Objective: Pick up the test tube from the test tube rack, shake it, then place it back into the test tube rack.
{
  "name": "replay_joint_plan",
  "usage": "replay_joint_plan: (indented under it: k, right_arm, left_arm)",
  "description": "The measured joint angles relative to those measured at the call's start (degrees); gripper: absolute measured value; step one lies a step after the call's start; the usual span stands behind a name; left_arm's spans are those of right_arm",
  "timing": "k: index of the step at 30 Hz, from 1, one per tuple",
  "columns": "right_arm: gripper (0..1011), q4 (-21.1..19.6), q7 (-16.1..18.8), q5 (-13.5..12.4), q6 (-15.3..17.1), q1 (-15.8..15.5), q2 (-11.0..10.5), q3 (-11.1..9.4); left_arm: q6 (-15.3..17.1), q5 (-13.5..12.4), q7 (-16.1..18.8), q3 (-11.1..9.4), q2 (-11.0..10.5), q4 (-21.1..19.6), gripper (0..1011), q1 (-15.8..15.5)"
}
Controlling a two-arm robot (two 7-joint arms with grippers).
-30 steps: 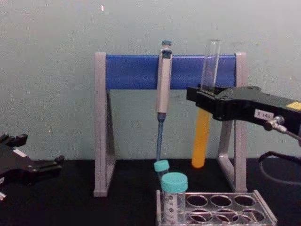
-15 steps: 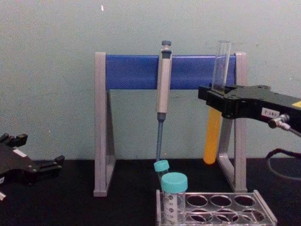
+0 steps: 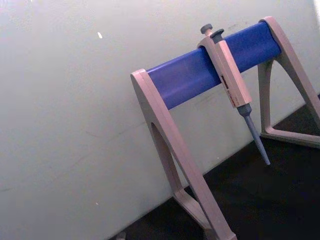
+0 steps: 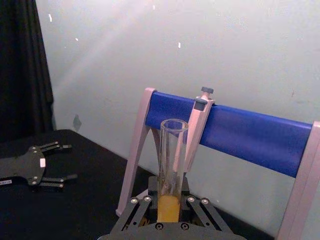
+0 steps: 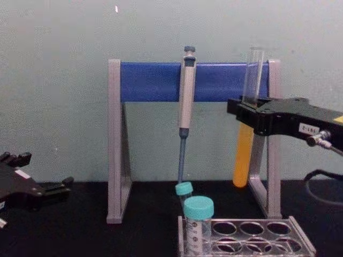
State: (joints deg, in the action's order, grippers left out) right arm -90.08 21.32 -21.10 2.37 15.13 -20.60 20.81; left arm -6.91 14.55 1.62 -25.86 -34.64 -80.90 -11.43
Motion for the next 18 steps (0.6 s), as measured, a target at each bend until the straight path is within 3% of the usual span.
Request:
replay_joint_plan:
  k: [18]
  right_arm:
    - [233,-0.58,0.50,0.08,0.06,-0.59,-0.16,-0.19]
  left_arm:
    - [0.00,0.00,0.00,0.00,0.00,0.00,1001,0.00]
